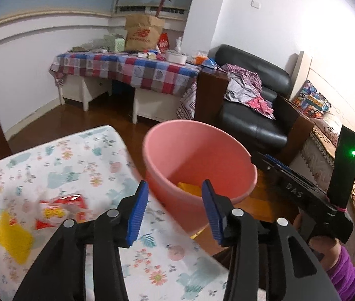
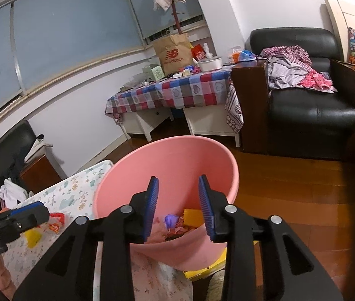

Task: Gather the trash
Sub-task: 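Open both tools to drop the bubble wrap and mesh bag into the bucket, then move both open tools back to the last trash on the tablecloth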

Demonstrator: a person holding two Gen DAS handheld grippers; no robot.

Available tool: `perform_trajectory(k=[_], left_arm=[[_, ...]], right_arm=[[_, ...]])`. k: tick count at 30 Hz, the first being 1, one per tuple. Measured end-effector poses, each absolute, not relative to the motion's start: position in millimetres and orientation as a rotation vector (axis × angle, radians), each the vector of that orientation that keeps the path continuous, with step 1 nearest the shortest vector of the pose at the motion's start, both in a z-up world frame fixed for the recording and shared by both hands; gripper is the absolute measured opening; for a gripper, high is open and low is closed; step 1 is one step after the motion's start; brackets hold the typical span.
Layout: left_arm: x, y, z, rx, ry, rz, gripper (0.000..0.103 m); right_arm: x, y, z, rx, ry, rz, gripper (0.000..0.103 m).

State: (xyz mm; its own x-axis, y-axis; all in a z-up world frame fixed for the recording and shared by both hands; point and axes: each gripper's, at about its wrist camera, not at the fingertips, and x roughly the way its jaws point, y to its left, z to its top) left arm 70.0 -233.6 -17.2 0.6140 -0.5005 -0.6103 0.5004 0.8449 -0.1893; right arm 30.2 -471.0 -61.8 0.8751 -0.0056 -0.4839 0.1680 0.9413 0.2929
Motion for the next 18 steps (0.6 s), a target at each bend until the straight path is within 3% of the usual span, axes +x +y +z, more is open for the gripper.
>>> perform_trajectory(k=[18], left_arm=[[36.7, -64.7, -26.6, -0.105, 0.734, -0.241, 0.053]], right_arm=[[17.6, -383.2, -58.1, 0.282, 0.593, 0.123, 0.034]])
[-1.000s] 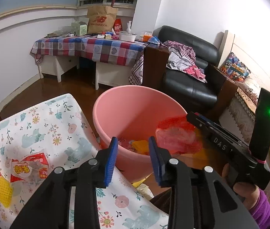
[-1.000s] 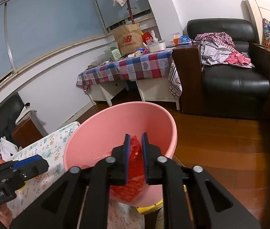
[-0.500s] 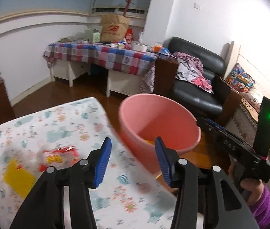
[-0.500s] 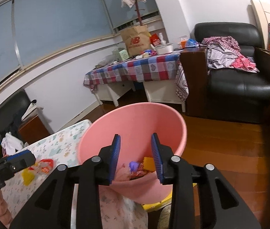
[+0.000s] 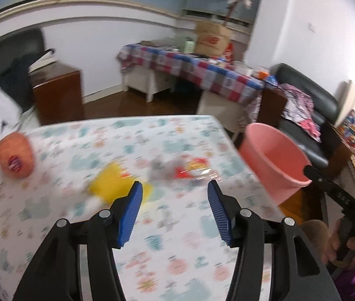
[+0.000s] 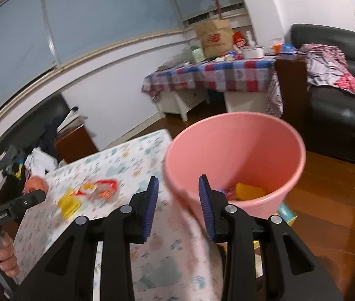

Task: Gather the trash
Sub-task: 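Move both open tools back to the last trash on the tablecloth, then grasp the yellow foam sleeve with the left tool while the right tool grasps the clear snack wrapper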

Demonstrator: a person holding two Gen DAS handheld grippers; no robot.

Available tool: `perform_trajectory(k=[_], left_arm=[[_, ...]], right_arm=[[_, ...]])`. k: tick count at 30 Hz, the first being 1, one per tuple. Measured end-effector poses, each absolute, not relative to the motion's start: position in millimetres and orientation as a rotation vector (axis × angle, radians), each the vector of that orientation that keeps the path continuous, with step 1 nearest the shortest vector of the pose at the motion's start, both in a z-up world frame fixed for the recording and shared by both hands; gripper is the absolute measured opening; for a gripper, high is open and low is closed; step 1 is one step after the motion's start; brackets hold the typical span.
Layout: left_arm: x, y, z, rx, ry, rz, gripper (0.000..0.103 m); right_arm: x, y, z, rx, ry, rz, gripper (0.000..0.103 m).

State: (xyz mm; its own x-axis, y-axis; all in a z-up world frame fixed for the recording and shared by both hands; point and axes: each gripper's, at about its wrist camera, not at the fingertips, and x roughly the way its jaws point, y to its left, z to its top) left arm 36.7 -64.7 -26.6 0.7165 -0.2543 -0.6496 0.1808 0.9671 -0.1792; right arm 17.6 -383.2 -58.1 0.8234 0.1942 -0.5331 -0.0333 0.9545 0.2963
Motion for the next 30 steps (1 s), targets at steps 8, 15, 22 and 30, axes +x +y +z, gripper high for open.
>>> perform_trajectory(k=[8, 15, 22, 30], left_arm=[[31.3, -23.0, -51.3, -0.136, 0.792, -0.14, 0.053], [54.8, -28.0, -66.0, -0.189, 0.855, -0.132, 0.053], [84.6, -53.0, -83.5, -0.084, 0.91, -0.061, 0.051], [88.0, -47.8, -94.8, -0.072, 0.928, -0.067, 0.014]], right_arm=[[23.6, -345.0, -66.4, 0.25, 0.669, 0.198, 0.034], [26.3, -324.7, -72.0, 0.221, 0.711, 0.233, 0.034], [29.5, -308.8, -68.9, 0.199, 0.726, 0.286, 0.034], [48.9, -282.4, -63.0, 0.197, 0.757, 0.41, 0.051]])
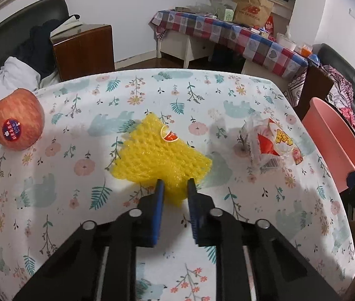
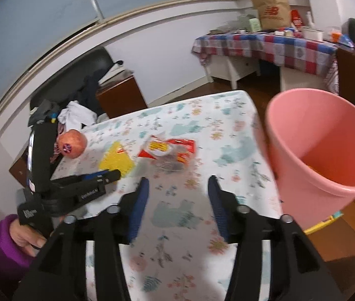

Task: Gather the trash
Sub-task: 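Grasp the yellow foam sleeve with the left tool while the right tool grasps the clear snack wrapper, then carry the yellow foam sleeve and snack wrapper over the pink bucket with both tools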

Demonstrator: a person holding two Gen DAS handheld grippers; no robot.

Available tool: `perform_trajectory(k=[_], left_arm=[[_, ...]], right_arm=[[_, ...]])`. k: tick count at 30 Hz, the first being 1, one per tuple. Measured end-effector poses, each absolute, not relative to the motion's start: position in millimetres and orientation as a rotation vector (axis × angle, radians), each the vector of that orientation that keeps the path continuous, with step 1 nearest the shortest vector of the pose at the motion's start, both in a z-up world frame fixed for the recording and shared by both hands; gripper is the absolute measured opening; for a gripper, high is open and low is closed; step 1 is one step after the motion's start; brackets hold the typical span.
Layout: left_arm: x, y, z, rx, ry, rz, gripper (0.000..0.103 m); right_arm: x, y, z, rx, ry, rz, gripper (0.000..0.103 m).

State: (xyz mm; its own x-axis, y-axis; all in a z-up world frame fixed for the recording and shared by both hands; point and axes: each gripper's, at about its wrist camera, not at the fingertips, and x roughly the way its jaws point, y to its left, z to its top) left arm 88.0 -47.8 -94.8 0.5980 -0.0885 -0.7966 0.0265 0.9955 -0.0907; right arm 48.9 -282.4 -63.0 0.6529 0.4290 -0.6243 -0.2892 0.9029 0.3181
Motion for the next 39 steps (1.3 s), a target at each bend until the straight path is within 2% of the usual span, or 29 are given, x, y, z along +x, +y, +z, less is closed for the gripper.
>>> perform_trajectory(k=[2, 18, 19, 21, 22, 24, 29, 39], left_arm=[[83.7, -39.2, -92.1, -0.116, 0.924, -0.083, 0.012], [47.7, -2.1, -69.2, -0.226, 0.829, -0.145, 0.011], [47.2, -1.9, -68.9, -0.229, 0.83, -0.147, 0.011], [46.6, -1.4, -68.6, -0.234, 0.829, -0.152, 0.011], [46.5, -1.9, -68.1, -0.235, 0.827, -0.154, 0.011], [46.7, -3.4, -66.5, -0.233, 0.821, -0.161, 0.011], [45.8, -8.1, -61.1, -0.231, 0.806, -0.175, 0.011], [41.2, -24.5, -37.0, -0.228, 0.734, -0.23, 0.011]], right_arm=[[56.6, -274.4, -61.3, 0.181, 0.756, 0.421, 0.051], [122.6, -225.0, -89.8, 0.047, 0.846, 0.415, 0.051], [123.0, -224.4, -92.5, 0.048, 0.859, 0.419, 0.048], [120.7, -223.5, -94.9, 0.031, 0.862, 0.409, 0.033], [119.0, -223.4, -94.6, 0.022, 0.859, 0.405, 0.031], [116.5, -225.4, -94.0, 0.028, 0.86, 0.408, 0.016], [105.8, -231.0, -89.9, 0.057, 0.841, 0.408, 0.009], [70.6, -253.7, -56.8, 0.141, 0.728, 0.414, 0.009]])
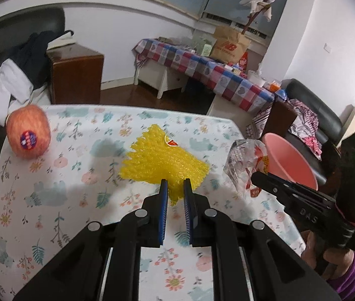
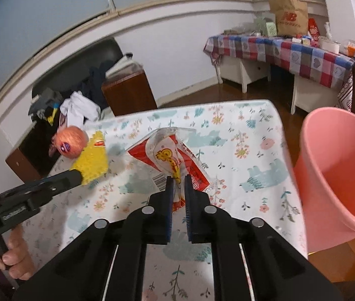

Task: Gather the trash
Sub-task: 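Carry the yellow foam sleeve and snack wrapper over the pink bucket with both tools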

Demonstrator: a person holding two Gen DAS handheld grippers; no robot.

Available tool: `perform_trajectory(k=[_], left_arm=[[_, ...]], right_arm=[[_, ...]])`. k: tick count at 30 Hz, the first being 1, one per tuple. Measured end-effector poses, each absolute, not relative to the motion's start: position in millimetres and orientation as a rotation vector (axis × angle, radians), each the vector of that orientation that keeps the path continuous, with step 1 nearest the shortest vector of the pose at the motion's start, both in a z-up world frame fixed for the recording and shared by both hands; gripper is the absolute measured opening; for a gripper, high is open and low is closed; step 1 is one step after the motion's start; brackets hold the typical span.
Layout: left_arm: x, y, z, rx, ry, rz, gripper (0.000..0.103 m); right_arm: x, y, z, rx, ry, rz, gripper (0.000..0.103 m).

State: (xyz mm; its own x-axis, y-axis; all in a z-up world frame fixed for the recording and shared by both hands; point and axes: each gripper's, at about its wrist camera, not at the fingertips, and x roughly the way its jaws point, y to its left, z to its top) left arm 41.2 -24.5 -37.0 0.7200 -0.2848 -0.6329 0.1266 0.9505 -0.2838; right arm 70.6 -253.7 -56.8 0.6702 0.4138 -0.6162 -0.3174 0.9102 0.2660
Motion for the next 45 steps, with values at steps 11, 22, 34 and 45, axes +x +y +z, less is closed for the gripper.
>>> perform_trajectory(k=[11, 22, 34, 45], left_arm=[[42.9, -77.0, -17.3, -0.181, 0.684, -0.327, 0.011], [40.1, -130.2, 4.2, -0.125, 0.626, -0.413, 0.011], [42.1, -178.6, 17.2, -0.07, 0.595, -0.498, 0.011], [50.4, -229.1, 14.7, -0.007, 0.606, -0.562, 0.011]], right_arm=[[41.8, -304.3, -36.0, 0.195, 0.639, 0.313, 0.009], [26.3, -342.4, -26.3, 0.23, 0.576, 0.241, 0.009], [16.7, -397.9, -26.3, 0.305, 0.524, 0.125, 0.009], [13.8, -437.8, -40.0, 0.37, 0.521, 0.037, 0.009]])
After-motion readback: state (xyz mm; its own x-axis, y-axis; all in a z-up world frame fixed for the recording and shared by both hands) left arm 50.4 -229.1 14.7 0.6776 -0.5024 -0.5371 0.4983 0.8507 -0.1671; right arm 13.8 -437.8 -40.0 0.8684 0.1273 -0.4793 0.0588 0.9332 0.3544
